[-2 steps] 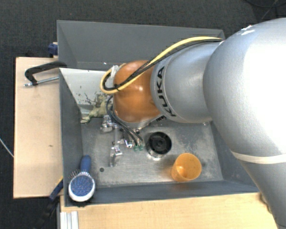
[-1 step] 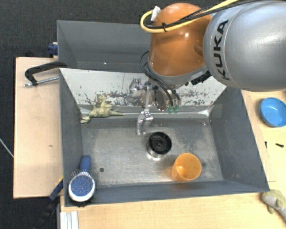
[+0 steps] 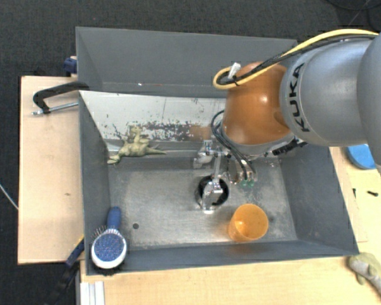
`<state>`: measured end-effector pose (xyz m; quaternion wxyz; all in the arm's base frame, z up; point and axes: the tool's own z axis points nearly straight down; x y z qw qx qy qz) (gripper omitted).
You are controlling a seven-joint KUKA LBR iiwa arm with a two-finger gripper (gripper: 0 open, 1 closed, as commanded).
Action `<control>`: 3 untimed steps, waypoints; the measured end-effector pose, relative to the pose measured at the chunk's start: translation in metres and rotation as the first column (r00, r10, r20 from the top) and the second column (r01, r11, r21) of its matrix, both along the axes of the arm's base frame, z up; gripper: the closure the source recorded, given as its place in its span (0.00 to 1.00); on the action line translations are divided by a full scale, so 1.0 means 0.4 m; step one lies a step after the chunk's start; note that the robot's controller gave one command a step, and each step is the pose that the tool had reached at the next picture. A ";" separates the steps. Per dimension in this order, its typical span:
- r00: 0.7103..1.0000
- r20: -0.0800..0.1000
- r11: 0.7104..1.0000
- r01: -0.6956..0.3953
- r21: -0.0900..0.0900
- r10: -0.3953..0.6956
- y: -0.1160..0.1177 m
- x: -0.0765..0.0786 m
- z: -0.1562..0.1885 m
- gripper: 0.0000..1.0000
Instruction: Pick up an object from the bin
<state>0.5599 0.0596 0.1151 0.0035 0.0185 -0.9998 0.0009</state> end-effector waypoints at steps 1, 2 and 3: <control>0.987 0.012 0.987 -0.163 0.004 0.163 -0.060 0.043 -0.103 0.00; 0.987 0.022 0.987 -0.162 0.005 0.162 -0.057 0.050 -0.098 1.00; 0.893 0.020 0.893 -0.450 0.000 0.450 0.049 0.050 0.210 1.00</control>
Offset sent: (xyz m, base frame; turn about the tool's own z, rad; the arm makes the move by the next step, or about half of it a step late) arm 0.0148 -0.0255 -0.0451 -0.1641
